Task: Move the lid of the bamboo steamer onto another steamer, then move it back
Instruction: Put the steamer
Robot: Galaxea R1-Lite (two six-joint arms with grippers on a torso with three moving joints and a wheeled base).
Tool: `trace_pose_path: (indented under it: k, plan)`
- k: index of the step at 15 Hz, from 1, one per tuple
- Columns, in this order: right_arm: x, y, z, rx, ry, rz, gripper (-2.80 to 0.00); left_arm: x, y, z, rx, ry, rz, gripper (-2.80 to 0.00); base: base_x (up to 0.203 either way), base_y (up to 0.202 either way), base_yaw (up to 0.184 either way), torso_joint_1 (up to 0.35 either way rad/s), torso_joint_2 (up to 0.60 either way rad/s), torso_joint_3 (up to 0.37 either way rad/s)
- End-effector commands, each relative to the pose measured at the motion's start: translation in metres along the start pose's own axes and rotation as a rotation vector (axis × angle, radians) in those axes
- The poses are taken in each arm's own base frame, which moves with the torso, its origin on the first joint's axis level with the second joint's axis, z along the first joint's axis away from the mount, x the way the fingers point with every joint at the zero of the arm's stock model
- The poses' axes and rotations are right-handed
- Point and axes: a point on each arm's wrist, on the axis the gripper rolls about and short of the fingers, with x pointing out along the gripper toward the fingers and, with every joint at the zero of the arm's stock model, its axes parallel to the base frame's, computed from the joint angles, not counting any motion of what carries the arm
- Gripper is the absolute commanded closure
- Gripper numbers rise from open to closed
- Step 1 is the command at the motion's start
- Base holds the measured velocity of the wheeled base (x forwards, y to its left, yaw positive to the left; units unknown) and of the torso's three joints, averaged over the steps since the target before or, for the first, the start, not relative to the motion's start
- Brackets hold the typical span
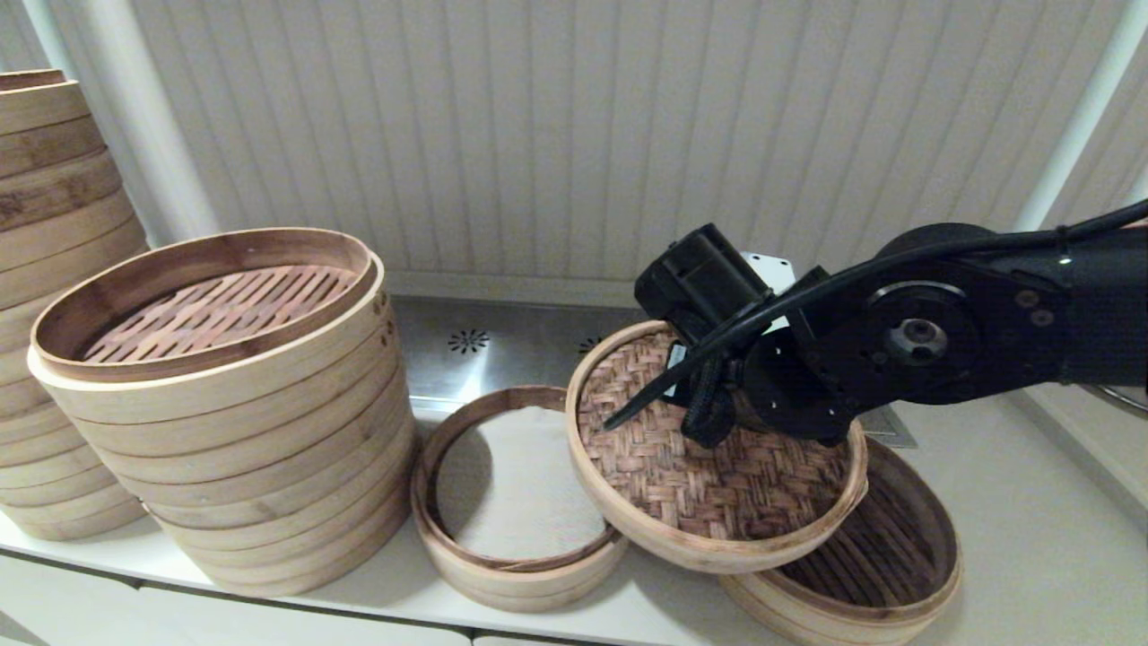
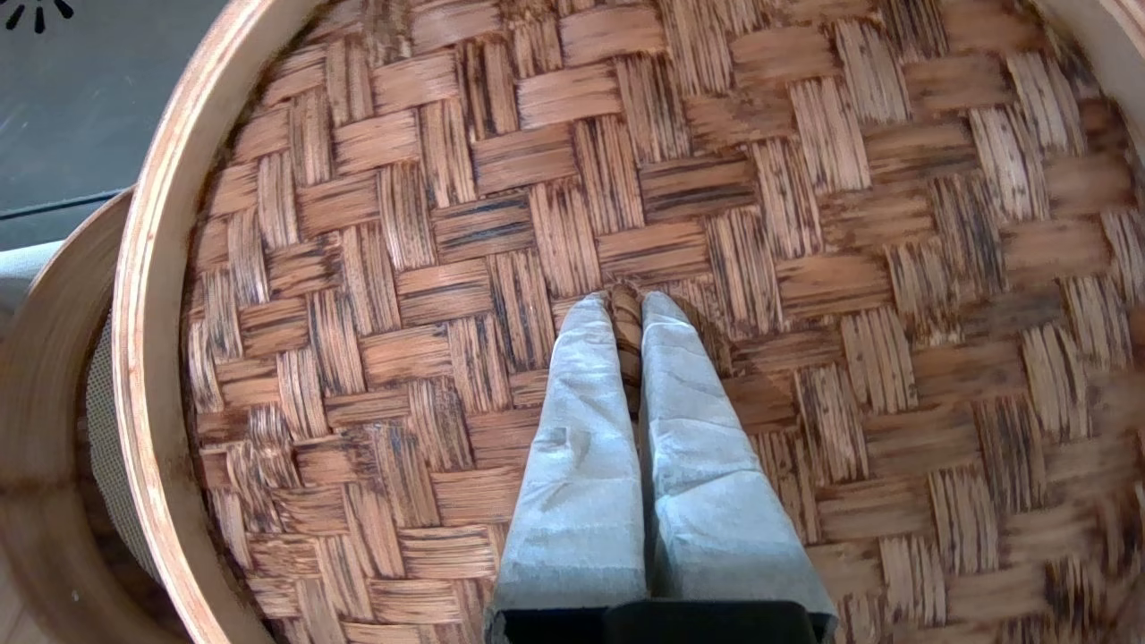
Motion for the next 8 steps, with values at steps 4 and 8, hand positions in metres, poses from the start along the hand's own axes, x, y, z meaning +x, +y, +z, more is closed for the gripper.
trace_pose_path:
  k: [4,8]
  plan:
    - [0.008,0.026,-0.02,-0.079,0.02,0.035,0.0,0.0,0.0,0.0,0.0,0.001,0.0,0.0,0.0,0.0,0.0,0.0,0.0,0.0]
    - [0.013,0.044,-0.021,-0.094,0.02,0.09,0.0,0.0,0.0,0.0,0.0,0.001,0.0,0.0,0.0,0.0,0.0,0.0,0.0,0.0]
